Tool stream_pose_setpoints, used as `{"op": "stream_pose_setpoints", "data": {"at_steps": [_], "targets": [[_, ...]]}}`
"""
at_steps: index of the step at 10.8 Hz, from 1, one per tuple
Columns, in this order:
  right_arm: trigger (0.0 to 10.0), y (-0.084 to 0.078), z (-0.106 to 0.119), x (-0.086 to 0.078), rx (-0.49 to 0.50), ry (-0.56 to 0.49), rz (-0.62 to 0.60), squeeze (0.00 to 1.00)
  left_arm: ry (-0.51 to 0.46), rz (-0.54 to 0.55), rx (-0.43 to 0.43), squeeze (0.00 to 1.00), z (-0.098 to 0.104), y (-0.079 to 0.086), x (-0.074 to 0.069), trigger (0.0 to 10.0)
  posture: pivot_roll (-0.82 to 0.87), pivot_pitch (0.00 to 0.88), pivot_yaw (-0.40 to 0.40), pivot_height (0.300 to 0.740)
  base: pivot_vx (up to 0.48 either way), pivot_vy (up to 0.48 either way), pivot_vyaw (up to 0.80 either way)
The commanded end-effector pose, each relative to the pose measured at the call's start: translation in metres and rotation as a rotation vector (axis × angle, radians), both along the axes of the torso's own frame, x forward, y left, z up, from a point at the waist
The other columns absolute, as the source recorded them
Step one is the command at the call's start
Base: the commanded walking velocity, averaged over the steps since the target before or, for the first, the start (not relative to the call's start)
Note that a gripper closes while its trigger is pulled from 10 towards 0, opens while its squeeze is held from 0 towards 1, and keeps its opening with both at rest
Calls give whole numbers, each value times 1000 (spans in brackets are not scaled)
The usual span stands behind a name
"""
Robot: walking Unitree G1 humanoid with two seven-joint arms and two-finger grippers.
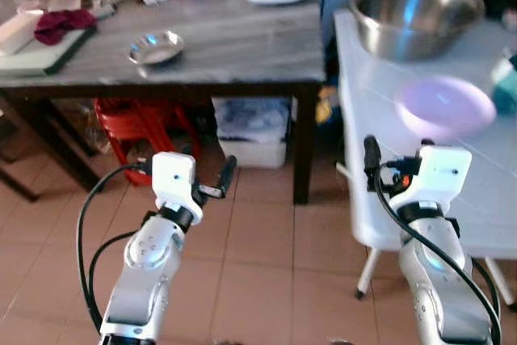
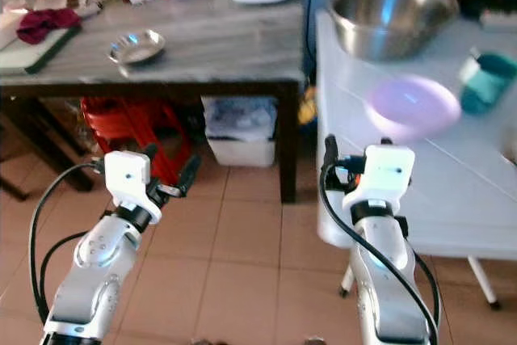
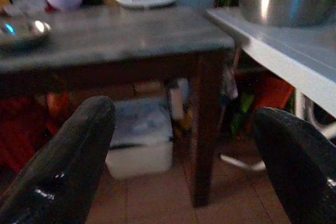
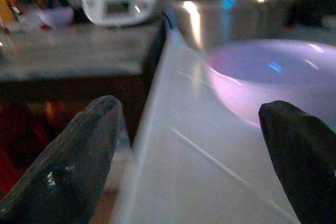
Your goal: Setting the table
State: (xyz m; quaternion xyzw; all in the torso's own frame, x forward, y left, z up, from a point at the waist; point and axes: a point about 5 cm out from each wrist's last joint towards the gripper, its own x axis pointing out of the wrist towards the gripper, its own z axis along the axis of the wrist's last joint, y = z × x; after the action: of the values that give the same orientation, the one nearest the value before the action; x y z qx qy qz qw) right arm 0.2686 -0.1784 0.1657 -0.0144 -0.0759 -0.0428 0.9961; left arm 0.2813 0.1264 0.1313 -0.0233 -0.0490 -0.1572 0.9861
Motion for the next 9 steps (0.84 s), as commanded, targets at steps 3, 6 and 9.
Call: {"op": "stream_pose_setpoints", "data": {"at_steps": [3,6,9], "targets": [[10000,3,5,0,-6,-17,10,0,-14,-7,12,0,4,-1,0,10000,-130,140,122,740,0,-260,0],[10000,5,5,1,-8,-17,15,0,-12,-8,11,0,3,-4,0,10000,-131,142,121,740,0,-260,0],[10000,4,5,0,-10,-16,13,0,-9,-9,16,0,2,-4,0,10000,-132,145,124,740,0,-277,0]]}}
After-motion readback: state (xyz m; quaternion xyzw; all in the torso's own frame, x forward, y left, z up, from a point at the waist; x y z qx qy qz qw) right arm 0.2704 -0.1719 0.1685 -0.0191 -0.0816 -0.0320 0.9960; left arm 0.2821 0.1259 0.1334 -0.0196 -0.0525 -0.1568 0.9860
